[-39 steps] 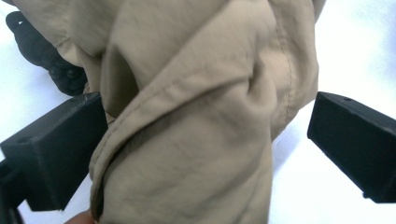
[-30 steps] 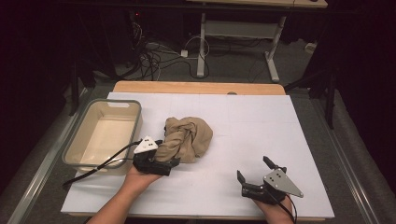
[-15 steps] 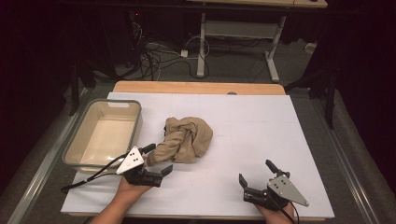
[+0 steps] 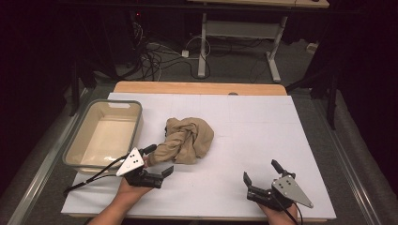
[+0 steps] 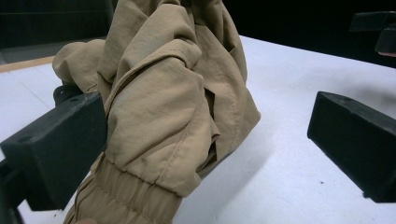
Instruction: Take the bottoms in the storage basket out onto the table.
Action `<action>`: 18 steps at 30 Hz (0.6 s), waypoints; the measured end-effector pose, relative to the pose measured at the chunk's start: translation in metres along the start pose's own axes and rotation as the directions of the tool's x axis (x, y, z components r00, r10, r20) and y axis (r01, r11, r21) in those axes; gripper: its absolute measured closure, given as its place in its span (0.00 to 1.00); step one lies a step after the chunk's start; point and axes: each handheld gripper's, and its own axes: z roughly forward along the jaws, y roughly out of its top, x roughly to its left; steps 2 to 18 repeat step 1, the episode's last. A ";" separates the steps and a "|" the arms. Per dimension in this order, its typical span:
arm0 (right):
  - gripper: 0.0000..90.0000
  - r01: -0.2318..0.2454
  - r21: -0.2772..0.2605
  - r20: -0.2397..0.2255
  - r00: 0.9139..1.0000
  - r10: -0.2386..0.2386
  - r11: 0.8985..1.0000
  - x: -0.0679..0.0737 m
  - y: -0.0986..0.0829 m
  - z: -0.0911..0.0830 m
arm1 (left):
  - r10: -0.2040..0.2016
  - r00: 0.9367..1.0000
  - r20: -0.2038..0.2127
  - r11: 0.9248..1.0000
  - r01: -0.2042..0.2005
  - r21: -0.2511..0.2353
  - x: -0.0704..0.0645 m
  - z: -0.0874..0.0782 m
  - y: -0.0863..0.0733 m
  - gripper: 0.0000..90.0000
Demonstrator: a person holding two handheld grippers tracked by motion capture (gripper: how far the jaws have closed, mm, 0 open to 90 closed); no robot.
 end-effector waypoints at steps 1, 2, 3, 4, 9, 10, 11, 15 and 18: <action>0.02 0.000 0.000 0.000 1.000 0.000 1.000 0.000 0.000 0.000 | 0.016 1.000 -0.001 1.000 -0.016 -0.015 -0.002 -0.002 -0.001 0.00; 0.02 0.000 0.000 0.000 1.000 0.000 1.000 0.000 0.000 0.000 | 0.016 1.000 -0.001 1.000 -0.016 -0.015 -0.002 -0.002 -0.001 0.00; 0.02 0.000 0.000 0.000 1.000 0.000 1.000 0.000 0.000 0.000 | 0.016 1.000 -0.001 1.000 -0.016 -0.015 -0.002 -0.002 -0.001 0.00; 0.02 0.000 0.000 0.000 1.000 0.000 1.000 0.000 0.000 0.000 | 0.016 1.000 -0.001 1.000 -0.016 -0.015 -0.002 -0.002 -0.001 0.00; 0.02 0.000 0.000 0.000 1.000 0.000 1.000 0.000 0.000 0.000 | 0.016 1.000 -0.001 1.000 -0.016 -0.015 -0.002 -0.002 -0.001 0.00; 0.02 0.000 0.000 0.000 1.000 0.000 1.000 0.000 0.000 0.000 | 0.016 1.000 -0.001 1.000 -0.016 -0.015 -0.002 -0.002 -0.001 0.00; 0.02 0.000 0.000 0.000 1.000 0.000 1.000 0.000 0.000 0.000 | 0.016 1.000 -0.001 1.000 -0.016 -0.015 -0.002 -0.002 -0.001 0.00; 0.02 0.000 0.000 0.000 1.000 0.000 1.000 0.000 0.000 0.000 | 0.016 1.000 -0.001 1.000 -0.016 -0.015 -0.002 -0.002 -0.001 0.00; 0.02 0.000 0.000 0.000 1.000 0.000 1.000 0.000 0.000 0.000 | 0.016 1.000 -0.001 1.000 -0.016 -0.015 -0.002 -0.002 -0.001 0.00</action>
